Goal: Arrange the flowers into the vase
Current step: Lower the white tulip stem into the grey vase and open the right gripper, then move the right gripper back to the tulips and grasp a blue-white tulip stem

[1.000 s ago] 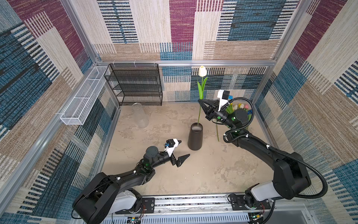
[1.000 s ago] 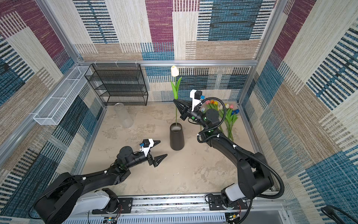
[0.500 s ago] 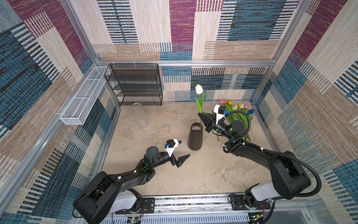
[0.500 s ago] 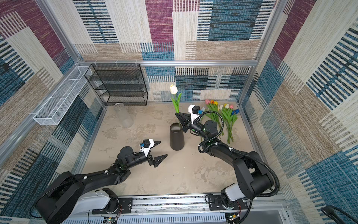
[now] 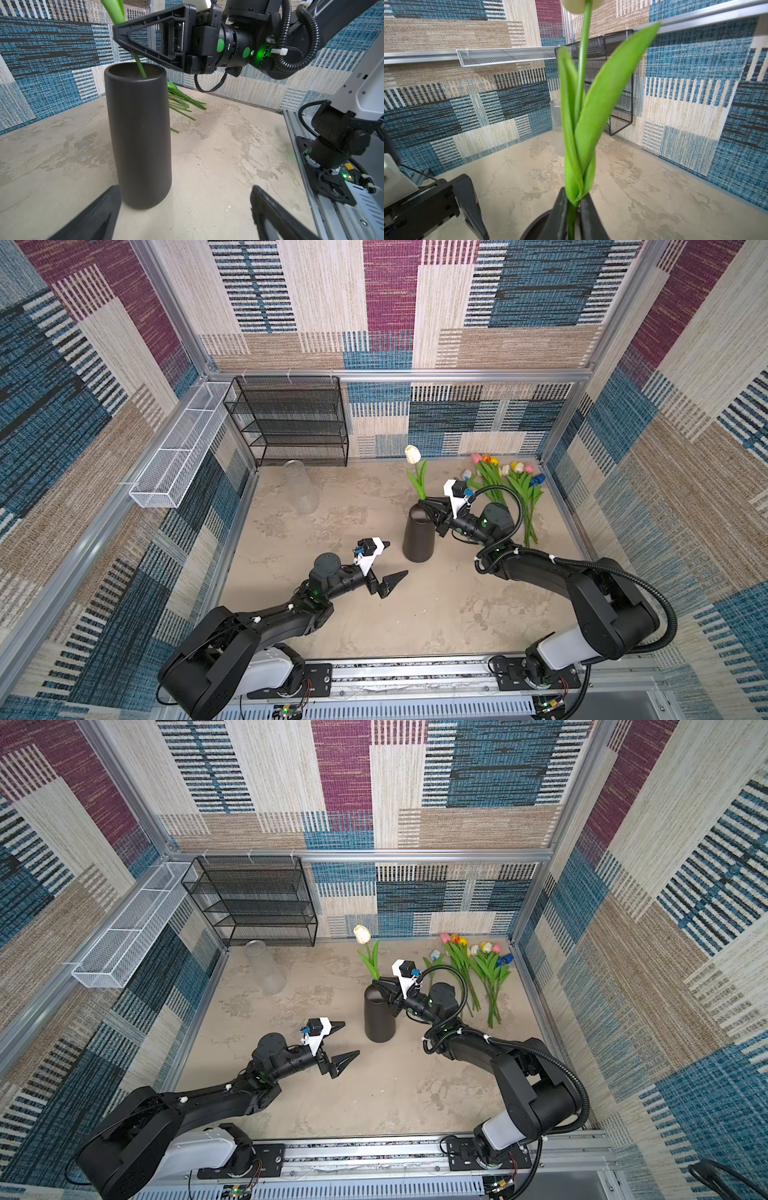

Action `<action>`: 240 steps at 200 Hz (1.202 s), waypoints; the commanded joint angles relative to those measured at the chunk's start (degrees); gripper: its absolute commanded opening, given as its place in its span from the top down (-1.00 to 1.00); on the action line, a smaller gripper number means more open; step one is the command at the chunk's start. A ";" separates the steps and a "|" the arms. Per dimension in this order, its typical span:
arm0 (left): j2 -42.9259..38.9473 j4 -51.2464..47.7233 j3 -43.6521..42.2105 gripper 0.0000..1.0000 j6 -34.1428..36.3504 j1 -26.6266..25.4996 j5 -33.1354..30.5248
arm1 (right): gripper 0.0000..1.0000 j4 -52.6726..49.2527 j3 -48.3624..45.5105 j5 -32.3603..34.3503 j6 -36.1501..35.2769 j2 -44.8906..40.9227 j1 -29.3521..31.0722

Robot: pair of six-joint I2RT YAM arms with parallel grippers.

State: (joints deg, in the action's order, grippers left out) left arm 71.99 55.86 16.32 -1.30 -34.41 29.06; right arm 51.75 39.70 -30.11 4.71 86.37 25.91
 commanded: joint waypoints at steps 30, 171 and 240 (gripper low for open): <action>-0.29 1.71 0.34 -0.99 -0.28 0.04 1.18 | 0.32 -7.47 1.14 5.21 -4.12 -4.05 0.37; -1.47 0.53 0.20 -0.99 0.46 -0.04 1.36 | 0.23 -55.78 29.23 24.97 6.76 10.52 -14.48; -1.66 -0.37 0.48 -0.99 0.60 -0.04 1.62 | 0.26 -75.36 44.13 33.39 6.30 31.38 -14.59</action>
State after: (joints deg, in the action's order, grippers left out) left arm 70.67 55.13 16.36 -1.28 -34.41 30.17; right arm -15.97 82.00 -1.08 10.81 115.09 11.27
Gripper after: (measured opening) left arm 0.994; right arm 0.372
